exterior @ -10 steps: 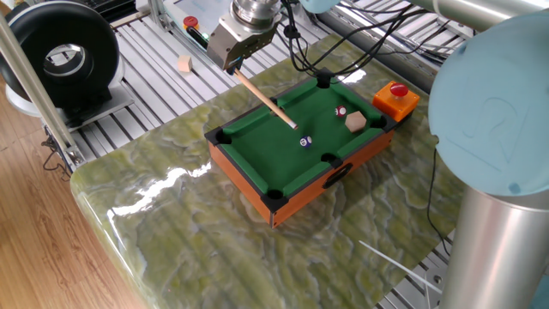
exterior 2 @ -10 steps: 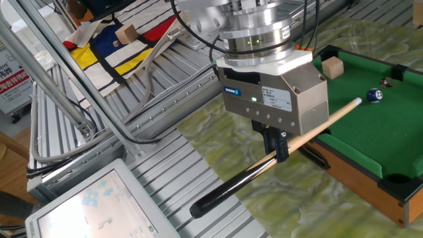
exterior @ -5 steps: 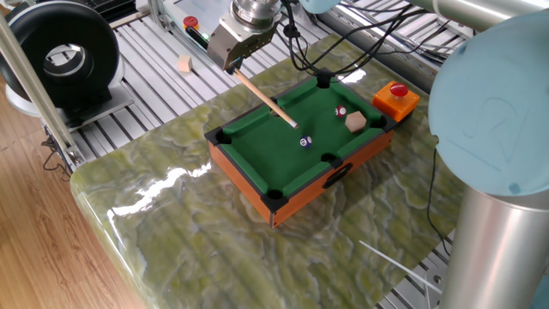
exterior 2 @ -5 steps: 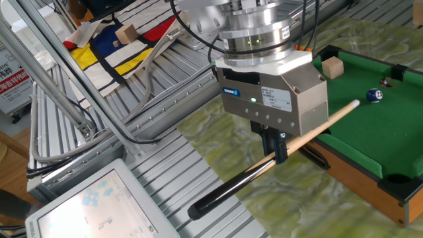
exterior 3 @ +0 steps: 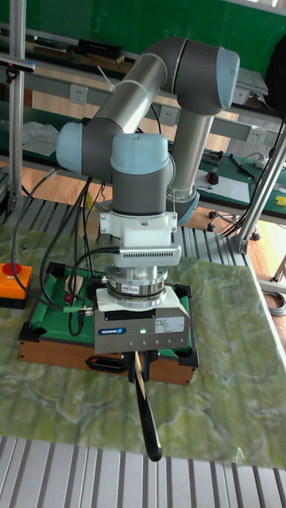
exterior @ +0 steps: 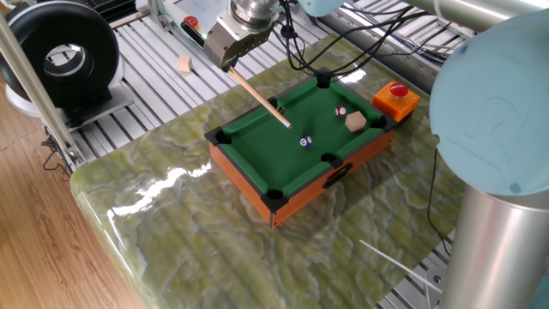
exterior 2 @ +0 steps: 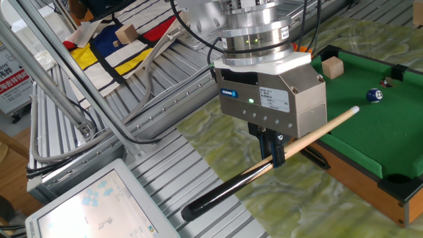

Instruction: Hit the pool ball

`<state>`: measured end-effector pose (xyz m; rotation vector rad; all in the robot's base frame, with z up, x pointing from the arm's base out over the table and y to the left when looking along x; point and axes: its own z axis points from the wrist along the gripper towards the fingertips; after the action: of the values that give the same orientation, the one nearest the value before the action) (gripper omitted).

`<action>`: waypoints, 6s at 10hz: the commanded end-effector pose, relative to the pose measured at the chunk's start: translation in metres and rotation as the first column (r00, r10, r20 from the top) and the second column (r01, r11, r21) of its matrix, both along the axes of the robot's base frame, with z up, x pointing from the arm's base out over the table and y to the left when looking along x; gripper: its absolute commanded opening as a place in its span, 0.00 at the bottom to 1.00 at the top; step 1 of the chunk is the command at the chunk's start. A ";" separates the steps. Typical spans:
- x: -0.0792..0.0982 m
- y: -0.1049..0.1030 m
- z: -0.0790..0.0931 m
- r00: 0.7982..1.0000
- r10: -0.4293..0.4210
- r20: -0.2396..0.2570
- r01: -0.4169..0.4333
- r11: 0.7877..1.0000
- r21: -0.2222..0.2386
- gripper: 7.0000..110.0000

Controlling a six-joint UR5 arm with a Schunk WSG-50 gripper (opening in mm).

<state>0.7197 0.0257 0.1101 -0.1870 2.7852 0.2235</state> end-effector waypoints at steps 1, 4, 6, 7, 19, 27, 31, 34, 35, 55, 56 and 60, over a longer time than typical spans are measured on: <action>0.002 0.002 0.003 1.000 -0.022 0.005 0.022 0.999 0.023 0.00; 0.002 0.002 0.002 0.999 -0.033 -0.001 0.033 0.999 0.026 0.00; -0.004 -0.004 0.000 0.999 -0.032 -0.012 0.032 0.999 0.011 0.00; -0.006 -0.005 -0.002 0.999 -0.030 -0.017 0.030 1.000 0.002 0.00; -0.015 -0.012 -0.007 0.998 -0.063 -0.032 0.063 0.998 0.005 0.00; -0.024 -0.016 -0.012 0.998 -0.054 -0.037 0.055 0.998 0.012 0.00; -0.019 -0.006 -0.013 0.997 -0.064 -0.039 0.065 0.998 0.018 0.00; -0.022 -0.004 -0.015 0.997 -0.062 -0.046 0.062 0.998 0.013 0.00; -0.024 -0.005 -0.016 0.997 -0.060 -0.048 0.060 0.998 0.007 0.00; -0.026 -0.013 -0.017 0.998 -0.050 -0.032 0.050 0.999 -0.013 0.00; -0.027 -0.013 -0.018 0.998 -0.051 -0.038 0.050 0.999 -0.013 0.00; -0.030 -0.013 -0.022 0.997 -0.060 -0.056 0.059 0.998 -0.012 0.00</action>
<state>0.6911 0.0126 0.0882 -0.1210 2.8353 0.1880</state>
